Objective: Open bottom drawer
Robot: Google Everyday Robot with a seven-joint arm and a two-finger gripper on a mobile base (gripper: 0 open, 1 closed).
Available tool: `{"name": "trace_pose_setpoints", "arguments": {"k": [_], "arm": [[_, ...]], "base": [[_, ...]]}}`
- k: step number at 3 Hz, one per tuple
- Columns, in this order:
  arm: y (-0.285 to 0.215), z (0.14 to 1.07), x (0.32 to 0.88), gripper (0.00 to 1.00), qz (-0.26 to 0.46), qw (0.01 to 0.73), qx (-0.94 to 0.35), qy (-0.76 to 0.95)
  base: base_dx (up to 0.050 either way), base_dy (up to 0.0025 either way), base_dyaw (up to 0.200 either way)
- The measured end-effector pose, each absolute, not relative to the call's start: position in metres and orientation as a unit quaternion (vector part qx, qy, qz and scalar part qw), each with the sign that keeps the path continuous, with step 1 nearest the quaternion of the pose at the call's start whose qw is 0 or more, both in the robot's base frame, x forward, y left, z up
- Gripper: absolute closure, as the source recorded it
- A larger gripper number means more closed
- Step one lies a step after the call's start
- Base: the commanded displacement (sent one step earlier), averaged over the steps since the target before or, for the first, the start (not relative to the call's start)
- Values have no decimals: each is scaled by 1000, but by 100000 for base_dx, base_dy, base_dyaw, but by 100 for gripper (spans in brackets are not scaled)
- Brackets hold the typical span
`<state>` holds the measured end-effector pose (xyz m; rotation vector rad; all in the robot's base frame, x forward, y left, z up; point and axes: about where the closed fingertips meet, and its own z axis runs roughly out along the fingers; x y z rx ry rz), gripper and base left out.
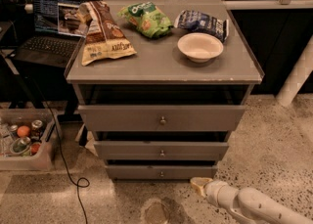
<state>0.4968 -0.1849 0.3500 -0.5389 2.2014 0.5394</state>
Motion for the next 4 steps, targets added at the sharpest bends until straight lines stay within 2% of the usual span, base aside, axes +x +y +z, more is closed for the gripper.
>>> {"name": "trace_pose_setpoints", "arguments": {"k": [2,3,4], "arm": [[-194,305,522,100,198,401,-174,877],[-192,288,560,100,193,406,-156,880],[-192,288,560,100,193,406,-156,880]], "base": [[0,0,0],[0,0,0],[0,0,0]]}}
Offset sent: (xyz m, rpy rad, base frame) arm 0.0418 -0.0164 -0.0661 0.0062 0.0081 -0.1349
